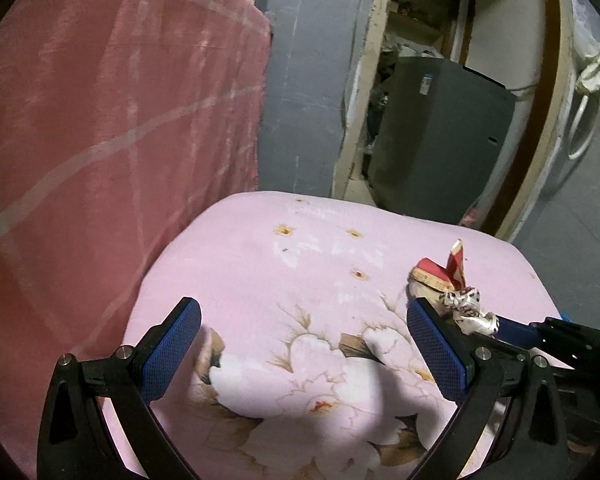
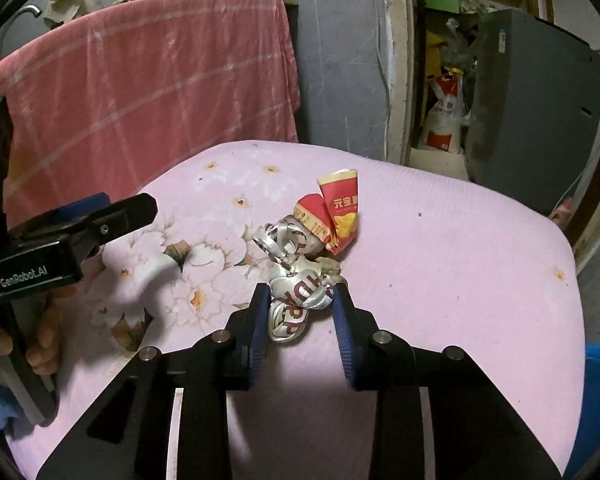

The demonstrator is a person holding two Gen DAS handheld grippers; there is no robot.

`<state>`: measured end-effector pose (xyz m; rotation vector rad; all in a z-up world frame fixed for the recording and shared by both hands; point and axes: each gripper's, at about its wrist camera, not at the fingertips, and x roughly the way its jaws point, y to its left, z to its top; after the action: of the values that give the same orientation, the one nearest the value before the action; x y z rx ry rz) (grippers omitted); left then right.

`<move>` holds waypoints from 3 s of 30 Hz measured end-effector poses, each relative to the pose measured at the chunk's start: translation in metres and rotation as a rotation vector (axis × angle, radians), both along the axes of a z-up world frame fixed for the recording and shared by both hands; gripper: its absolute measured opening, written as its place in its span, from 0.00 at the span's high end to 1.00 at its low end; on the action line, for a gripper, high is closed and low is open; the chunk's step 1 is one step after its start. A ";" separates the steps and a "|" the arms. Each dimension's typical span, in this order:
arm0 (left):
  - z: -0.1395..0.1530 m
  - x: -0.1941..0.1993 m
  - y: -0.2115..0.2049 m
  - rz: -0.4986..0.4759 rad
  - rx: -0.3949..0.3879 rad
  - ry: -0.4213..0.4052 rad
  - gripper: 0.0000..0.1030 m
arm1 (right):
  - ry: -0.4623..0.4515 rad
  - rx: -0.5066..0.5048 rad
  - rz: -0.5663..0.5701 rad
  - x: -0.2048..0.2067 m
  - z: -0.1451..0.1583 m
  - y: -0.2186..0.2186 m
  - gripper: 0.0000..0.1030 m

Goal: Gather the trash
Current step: 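Close the right tool on the crushed silver can while the left tool grips the round paper ball, then lift the silver can and paper ball and carry them toward the bucket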

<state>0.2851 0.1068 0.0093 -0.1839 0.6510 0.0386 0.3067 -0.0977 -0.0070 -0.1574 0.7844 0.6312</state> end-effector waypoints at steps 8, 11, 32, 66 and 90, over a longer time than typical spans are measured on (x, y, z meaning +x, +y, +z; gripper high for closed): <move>-0.008 0.008 -0.016 -0.082 0.002 0.069 0.03 | -0.008 0.043 -0.065 -0.004 0.005 -0.030 0.72; -0.008 0.012 -0.026 -0.122 0.012 0.089 0.03 | -0.006 0.067 -0.099 -0.002 0.006 -0.044 0.72; -0.024 0.082 -0.075 -0.321 0.017 0.239 0.38 | 0.012 0.148 -0.151 0.006 0.006 -0.077 0.72; -0.006 -0.013 -0.091 -0.295 0.004 0.036 0.71 | -0.132 0.176 -0.116 -0.034 0.017 -0.078 0.72; 0.096 -0.086 -0.185 -0.360 -0.069 -0.442 0.71 | -0.589 0.357 -0.383 -0.119 0.099 -0.179 0.72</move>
<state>0.1993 -0.0786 0.1053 -0.1332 0.2372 -0.3628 0.1882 -0.2770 0.0916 0.1322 0.1160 0.3213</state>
